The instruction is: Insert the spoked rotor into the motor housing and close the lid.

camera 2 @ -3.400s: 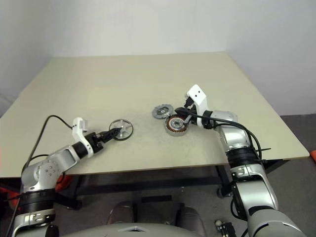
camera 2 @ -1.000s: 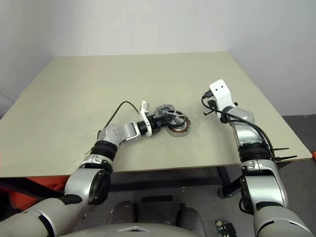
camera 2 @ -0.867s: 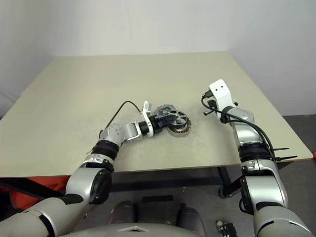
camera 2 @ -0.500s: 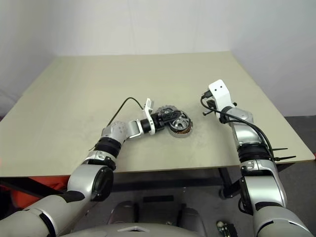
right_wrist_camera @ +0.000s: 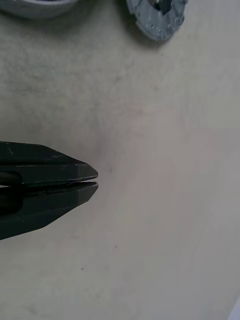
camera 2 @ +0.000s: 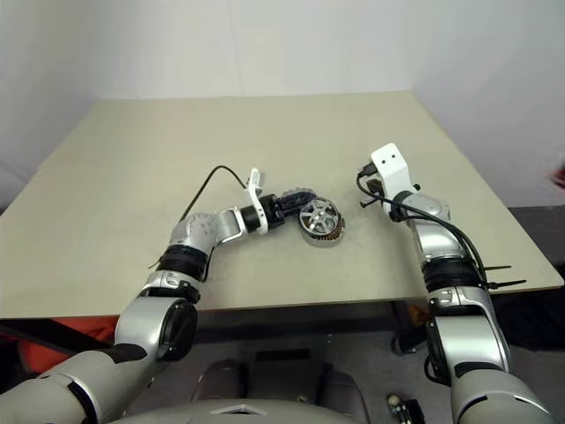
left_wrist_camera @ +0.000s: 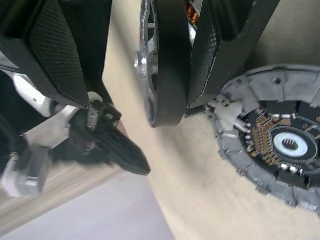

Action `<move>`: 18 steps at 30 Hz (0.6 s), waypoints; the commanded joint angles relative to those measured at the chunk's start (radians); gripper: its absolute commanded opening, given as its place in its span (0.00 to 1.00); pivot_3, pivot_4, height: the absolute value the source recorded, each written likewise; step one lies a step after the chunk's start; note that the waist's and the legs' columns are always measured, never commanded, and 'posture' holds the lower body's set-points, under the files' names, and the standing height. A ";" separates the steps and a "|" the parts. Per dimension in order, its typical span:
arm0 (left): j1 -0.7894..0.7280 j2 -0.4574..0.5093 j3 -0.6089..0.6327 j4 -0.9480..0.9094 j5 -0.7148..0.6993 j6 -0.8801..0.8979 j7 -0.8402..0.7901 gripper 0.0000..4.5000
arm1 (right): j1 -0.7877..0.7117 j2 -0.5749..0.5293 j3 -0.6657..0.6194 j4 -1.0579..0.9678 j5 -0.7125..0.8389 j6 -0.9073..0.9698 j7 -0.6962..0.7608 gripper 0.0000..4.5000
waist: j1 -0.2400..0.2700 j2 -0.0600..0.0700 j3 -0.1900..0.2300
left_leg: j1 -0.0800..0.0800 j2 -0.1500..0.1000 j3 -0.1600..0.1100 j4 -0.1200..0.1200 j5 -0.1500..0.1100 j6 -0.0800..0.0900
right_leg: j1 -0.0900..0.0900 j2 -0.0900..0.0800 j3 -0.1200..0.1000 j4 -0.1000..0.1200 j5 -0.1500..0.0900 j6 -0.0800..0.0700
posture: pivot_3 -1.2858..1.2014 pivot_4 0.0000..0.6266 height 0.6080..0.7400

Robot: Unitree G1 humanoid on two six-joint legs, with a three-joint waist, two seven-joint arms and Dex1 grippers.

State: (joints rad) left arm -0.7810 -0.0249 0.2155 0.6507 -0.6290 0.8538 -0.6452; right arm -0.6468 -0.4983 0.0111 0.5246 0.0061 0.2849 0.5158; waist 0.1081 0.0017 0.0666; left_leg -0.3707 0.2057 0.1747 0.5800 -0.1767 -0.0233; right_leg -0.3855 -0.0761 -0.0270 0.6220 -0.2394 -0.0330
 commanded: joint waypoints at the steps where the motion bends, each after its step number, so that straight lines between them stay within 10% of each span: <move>1: 0.036 0.007 -0.008 -0.129 -0.031 0.022 -0.022 0.73 | -0.005 0.000 -0.038 -0.076 0.042 -0.028 0.021 0.00 | 0.000 0.000 0.000 | 0.000 0.000 0.000 0.000 0.000 0.000 | 0.000 0.000 0.000 0.000 0.000 0.000 | 0.52 0.00 1.00; 18: 0.280 0.123 -0.006 -0.422 -0.047 0.026 0.006 0.73 | 0.140 0.009 -0.005 -0.371 0.202 0.026 0.269 0.00 | -0.005 0.000 0.000 | 0.000 0.001 0.000 -0.001 0.000 0.000 | 0.000 0.000 0.000 -0.001 0.000 0.000 | 0.52 0.00 1.00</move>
State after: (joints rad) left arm -0.5002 0.0950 0.1974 0.2757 -0.6522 0.8848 -0.6408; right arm -0.5077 -0.4853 0.0033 0.2231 0.1729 0.3064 0.7524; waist 0.1030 0.0019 0.0667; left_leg -0.3709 0.2065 0.1748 0.5792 -0.1770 -0.0234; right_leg -0.3858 -0.0759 -0.0269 0.6210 -0.2395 -0.0328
